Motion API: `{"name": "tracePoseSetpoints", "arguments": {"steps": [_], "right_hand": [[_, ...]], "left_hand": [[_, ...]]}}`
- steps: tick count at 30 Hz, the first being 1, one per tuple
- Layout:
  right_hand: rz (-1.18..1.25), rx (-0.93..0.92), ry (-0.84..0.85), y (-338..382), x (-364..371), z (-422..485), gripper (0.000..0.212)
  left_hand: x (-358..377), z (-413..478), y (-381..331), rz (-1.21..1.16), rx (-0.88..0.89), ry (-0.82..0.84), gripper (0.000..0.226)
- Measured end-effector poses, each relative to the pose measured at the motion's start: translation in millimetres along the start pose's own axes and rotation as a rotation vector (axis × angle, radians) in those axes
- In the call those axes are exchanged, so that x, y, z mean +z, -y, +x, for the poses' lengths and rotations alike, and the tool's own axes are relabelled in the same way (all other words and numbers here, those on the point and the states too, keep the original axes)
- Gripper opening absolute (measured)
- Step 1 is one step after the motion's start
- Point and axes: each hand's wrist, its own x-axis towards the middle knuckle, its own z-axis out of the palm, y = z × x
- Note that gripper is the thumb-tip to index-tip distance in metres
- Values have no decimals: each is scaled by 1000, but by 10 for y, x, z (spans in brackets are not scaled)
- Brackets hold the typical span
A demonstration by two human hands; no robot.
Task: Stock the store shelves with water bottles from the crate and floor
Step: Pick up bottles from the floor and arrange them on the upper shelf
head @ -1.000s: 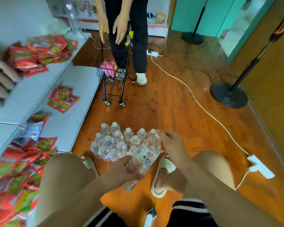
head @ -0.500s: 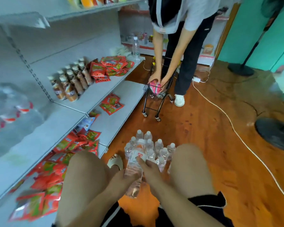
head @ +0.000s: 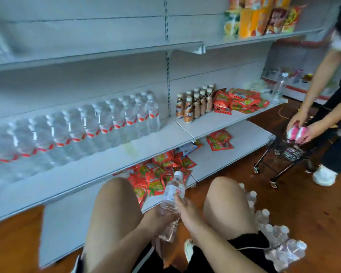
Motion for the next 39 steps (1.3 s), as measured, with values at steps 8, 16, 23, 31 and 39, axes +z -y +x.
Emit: {"name": "tracePoseSetpoints", "arguments": {"steps": [8,16,23,31,39], "right_hand": [[190,-7,368,226,654,23,19],[83,-72,771,814,1098,-133,42],[-226,-750,973,2173,1184,-439,46],[-280,-1193,845,3620,1197,-593,65],[-287,-1289,719,4578,1682,-640,88]], "left_hand": [[-508,-372,383,-190,-105,-325,16],[-1072,-972,463,-466,-75,-497,34],[-1934,-1558,-303,-322,238,-611,65],[-2948,-1715,-1533,-188,529,-756,60],[-3894,-1527,-2053,-177,633,-831,57]]}}
